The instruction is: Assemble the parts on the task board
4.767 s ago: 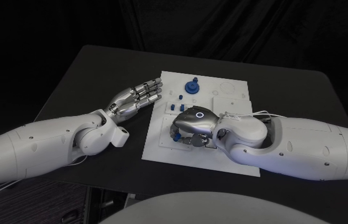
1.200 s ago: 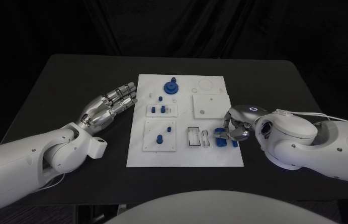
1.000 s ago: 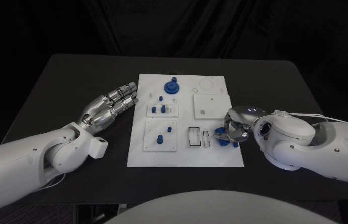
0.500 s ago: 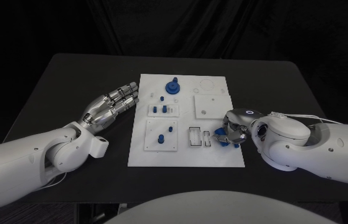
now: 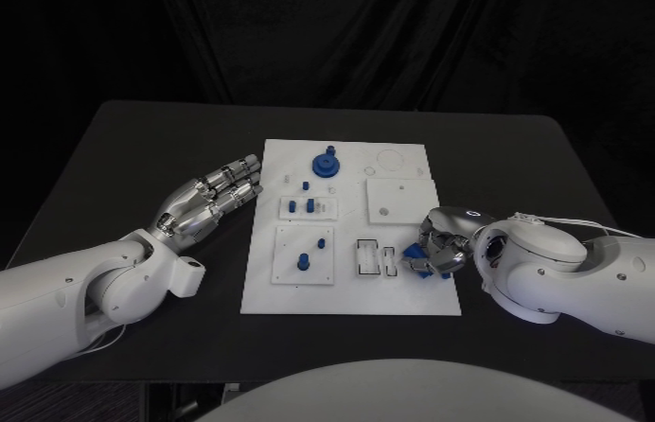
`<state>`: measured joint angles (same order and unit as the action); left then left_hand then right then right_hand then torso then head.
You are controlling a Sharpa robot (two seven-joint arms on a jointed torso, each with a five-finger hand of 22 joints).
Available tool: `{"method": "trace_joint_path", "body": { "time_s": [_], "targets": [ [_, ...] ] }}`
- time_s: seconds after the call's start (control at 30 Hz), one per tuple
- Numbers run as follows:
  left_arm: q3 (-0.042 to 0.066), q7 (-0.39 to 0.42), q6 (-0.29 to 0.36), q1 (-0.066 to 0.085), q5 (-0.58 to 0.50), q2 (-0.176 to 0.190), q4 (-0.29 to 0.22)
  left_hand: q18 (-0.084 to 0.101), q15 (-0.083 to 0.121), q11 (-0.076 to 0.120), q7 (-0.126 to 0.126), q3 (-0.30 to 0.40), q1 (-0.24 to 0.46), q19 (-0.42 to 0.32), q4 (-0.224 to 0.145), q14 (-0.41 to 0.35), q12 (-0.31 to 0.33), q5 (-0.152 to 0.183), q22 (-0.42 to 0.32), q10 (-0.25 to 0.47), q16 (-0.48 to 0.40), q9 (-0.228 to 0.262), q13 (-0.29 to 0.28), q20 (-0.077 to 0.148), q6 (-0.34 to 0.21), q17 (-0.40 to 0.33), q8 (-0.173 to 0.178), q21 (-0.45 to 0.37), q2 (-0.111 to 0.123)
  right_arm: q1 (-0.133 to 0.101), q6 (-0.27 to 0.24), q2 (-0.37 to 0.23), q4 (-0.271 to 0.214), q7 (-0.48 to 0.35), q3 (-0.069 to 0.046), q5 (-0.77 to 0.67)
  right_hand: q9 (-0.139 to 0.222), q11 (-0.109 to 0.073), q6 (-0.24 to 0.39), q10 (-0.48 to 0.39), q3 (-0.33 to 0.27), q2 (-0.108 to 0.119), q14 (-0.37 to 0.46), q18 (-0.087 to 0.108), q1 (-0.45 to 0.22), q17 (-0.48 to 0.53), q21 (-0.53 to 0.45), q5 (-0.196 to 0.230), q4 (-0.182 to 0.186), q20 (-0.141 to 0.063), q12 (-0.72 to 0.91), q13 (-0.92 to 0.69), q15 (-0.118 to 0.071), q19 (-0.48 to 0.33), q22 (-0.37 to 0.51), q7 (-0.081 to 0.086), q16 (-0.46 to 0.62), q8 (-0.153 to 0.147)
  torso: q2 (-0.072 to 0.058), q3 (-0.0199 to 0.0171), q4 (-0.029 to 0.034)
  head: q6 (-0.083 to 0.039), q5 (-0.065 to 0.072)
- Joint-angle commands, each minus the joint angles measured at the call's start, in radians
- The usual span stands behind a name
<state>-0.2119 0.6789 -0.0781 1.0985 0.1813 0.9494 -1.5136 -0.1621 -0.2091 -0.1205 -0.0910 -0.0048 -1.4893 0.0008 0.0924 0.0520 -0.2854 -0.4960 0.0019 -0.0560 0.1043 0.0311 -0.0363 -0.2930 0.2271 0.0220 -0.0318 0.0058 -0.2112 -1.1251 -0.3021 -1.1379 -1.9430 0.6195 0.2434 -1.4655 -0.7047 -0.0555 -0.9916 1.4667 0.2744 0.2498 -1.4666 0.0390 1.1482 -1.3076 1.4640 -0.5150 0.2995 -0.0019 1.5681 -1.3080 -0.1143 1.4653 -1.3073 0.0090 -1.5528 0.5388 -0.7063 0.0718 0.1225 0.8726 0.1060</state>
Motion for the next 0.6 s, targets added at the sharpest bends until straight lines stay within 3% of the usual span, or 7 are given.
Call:
{"method": "trace_joint_path", "body": {
  "time_s": [0.03, 0.17, 0.37, 0.6],
  "targets": [
    [0.001, 0.031, -0.010, -0.002, -0.003, 0.000, -0.001, -0.002, -0.005, -0.002, -0.005, 0.008, -0.003, -0.002, 0.000, 0.002, -0.002, -0.005, -0.001, 0.000, 0.006, 0.001, -0.001, -0.003, 0.003, 0.001, -0.003, -0.004, -0.006, 0.009, -0.059, -0.005, -0.013, -0.031, 0.006, 0.117, -0.015, -0.011, 0.011, 0.104, 0.063, -0.072, -0.097, -0.012, 0.084, -0.227, 0.007, -0.020, -0.058, -0.007, 0.003, -0.263, -0.008, 0.061, -0.228, -0.012, 0.001, 0.015, 0.000, -0.0004, -0.0011, 0.000, -0.002],
    [0.001, 0.031, -0.011, -0.003, -0.003, -0.001, -0.001, -0.001, -0.005, -0.003, -0.006, 0.010, -0.003, -0.002, 0.001, 0.002, -0.001, -0.006, -0.001, 0.001, 0.005, 0.001, -0.001, -0.003, 0.002, 0.001, -0.003, -0.005, -0.007, 0.008, -0.116, -0.014, -0.034, -0.063, 0.005, 0.185, -0.035, -0.014, 0.010, 0.104, 0.068, -0.074, -0.095, -0.011, 0.069, -0.219, 0.004, -0.037, -0.049, -0.009, 0.003, -0.263, -0.010, 0.060, -0.227, -0.014, 0.005, 0.031, 0.000, 0.0002, -0.0004, 0.000, -0.002],
    [0.001, 0.030, -0.012, -0.003, -0.003, -0.003, 0.000, -0.001, -0.005, -0.004, -0.006, 0.012, -0.003, -0.002, 0.001, 0.002, 0.000, -0.008, -0.001, 0.001, 0.006, 0.000, -0.001, -0.003, 0.002, 0.001, -0.003, -0.005, -0.008, -0.009, -0.167, -0.019, -0.063, -0.099, 0.003, 0.252, -0.059, -0.015, 0.014, 0.104, 0.065, -0.080, -0.094, -0.010, 0.031, -0.212, 0.001, -0.017, -0.019, -0.010, 0.003, -0.263, -0.011, 0.059, -0.226, -0.016, 0.008, 0.049, 0.000, -0.0009, -0.0014, 0.000, -0.001],
    [0.001, 0.029, -0.012, -0.003, -0.003, -0.003, 0.000, -0.001, -0.005, -0.004, -0.006, 0.012, -0.003, -0.002, 0.001, 0.002, 0.000, -0.008, -0.001, 0.001, 0.006, 0.000, -0.001, -0.003, 0.002, 0.001, -0.003, -0.005, -0.008, -0.018, -0.181, -0.002, -0.074, -0.108, 0.003, 0.273, -0.082, -0.014, 0.021, 0.104, 0.042, -0.099, -0.092, -0.008, -0.046, -0.202, -0.007, 0.085, -0.008, -0.009, 0.003, -0.263, -0.010, 0.055, -0.223, -0.013, 0.013, 0.055, 0.000, -0.0001, 0.0004, 0.000, -0.001]
  ]
}}
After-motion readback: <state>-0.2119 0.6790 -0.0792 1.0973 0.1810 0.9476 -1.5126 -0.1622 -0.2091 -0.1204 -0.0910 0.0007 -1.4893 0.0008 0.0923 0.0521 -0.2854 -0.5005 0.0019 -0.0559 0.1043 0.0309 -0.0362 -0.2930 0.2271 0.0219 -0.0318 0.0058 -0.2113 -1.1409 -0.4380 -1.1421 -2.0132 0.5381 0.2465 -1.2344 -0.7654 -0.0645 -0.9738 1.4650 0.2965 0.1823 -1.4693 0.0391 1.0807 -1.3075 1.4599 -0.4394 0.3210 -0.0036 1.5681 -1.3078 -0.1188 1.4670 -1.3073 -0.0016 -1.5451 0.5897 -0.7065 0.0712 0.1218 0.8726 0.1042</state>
